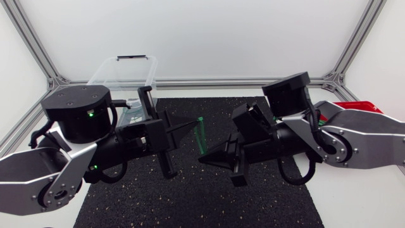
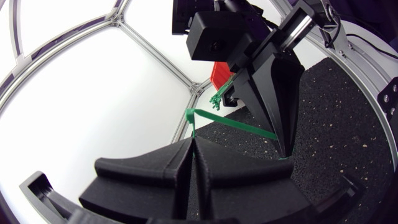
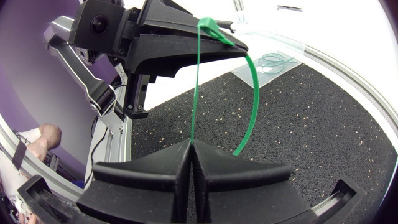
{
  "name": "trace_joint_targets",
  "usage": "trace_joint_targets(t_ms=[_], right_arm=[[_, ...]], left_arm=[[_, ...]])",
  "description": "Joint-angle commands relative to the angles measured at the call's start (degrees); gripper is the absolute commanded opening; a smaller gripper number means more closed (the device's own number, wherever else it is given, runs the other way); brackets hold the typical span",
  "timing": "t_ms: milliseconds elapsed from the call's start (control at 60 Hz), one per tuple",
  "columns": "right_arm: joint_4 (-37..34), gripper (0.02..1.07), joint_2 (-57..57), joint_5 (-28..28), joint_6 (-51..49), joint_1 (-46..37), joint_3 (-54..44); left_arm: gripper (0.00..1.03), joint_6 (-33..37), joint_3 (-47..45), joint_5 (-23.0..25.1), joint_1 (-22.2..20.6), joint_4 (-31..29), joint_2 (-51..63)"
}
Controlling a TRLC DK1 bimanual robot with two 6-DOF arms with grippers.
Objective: Take a green cable tie from the red box, thread the tail through the head to close it, then place it in the transparent bin on the left.
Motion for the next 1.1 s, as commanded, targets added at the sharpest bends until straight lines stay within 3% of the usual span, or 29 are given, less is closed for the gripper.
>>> trace_joint_targets(t_ms=[0,1083], right_arm=[[0.52,0.07,0.54,0.27,-0.87,0.27,-1.07],[0.78,0.07,0.63,0.44,-0.87,0.36,-0.98]], left_arm=[[0.03,1.64,-0.96,-0.38,0.66,1.17,-1.26],[0.03,1.99,-2.98,-0.29,-1.01,2.22,-0.91]])
